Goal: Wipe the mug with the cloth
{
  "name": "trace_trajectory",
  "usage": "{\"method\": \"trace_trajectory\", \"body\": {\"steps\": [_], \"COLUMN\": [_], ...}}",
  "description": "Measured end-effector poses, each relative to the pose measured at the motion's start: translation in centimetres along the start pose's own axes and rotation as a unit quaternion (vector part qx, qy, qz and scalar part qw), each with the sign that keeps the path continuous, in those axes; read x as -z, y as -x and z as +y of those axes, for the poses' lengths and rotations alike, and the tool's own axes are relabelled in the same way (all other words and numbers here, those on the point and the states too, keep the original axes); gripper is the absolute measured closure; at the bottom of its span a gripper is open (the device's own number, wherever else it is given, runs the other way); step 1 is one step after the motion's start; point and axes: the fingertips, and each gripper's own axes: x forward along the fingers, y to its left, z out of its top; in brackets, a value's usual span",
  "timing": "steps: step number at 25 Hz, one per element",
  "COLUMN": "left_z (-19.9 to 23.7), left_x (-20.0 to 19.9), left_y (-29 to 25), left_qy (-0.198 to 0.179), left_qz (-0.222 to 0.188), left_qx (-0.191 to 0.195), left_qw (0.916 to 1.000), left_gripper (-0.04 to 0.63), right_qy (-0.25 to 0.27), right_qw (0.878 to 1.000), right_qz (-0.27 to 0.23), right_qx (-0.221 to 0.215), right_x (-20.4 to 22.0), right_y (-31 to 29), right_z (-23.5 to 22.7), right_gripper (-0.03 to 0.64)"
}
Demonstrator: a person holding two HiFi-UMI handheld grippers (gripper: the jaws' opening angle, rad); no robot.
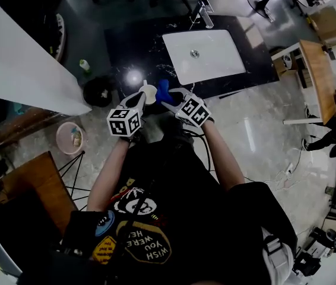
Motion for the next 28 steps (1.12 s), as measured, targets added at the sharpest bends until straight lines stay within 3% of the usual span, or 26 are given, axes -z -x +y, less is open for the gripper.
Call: {"method": "trace_trajectory", "body": {"steps": [5,7,9,12,14,18,20,25,26,28], "left_z": [0.0,-0.1,-0.2,-0.2,-0.3,-1.2,-1.7,-0.8,-0.6,-0.6], "left_x": [-0.1,0.0,0.2,0.3,0.3,0.6,0.8,0.8,0.7,0.6], "left_y": [-0.2,-0.2,0.0,0.2,0.1,-0.3,-0.3,0.3,0.4,0.4], "left_qy": [0.001,0.000,-0.001,0.000,0.003,-0.005,-0.017,-0.008,-0.005,-0.005], "left_qz": [-0.002,0.000,0.001,-0.001,-0.003,0.007,0.012,0.003,0.000,-0.001], "left_qx": [0.004,0.004,0.005,0.004,0.001,0.011,0.016,0.004,0.001,0.001], "left_qw": [1.0000,1.0000,1.0000,1.0000,1.0000,0.9999,0.9996,1.0000,1.0000,1.0000], "left_gripper": [0.592,0.592,0.592,0.592,0.592,0.592,0.592,0.592,0.592,0.592], "right_qy": [0.029,-0.004,-0.035,-0.037,-0.017,0.053,0.065,-0.006,-0.011,0.006], "right_qw": [0.995,0.997,0.999,0.998,0.999,0.995,0.993,0.997,0.997,0.999], "right_qz": [0.008,0.000,-0.022,-0.040,-0.025,-0.001,-0.010,-0.066,-0.058,-0.020], "right_qx": [-0.100,-0.075,-0.015,0.037,0.016,-0.083,-0.097,0.029,0.043,0.029], "right_x": [1.5,1.8,0.7,-1.3,-1.1,0.4,0.3,-2.4,-2.5,-1.4], "right_y": [-0.5,0.4,1.7,2.0,0.7,-0.6,-0.1,2.6,2.6,1.6], "right_z": [7.1,4.7,0.7,-2.6,-1.3,6.3,7.7,-0.9,-2.2,-2.3], "right_gripper": [0.495,0.495,0.495,0.495,0.495,0.497,0.495,0.497,0.497,0.496]}}
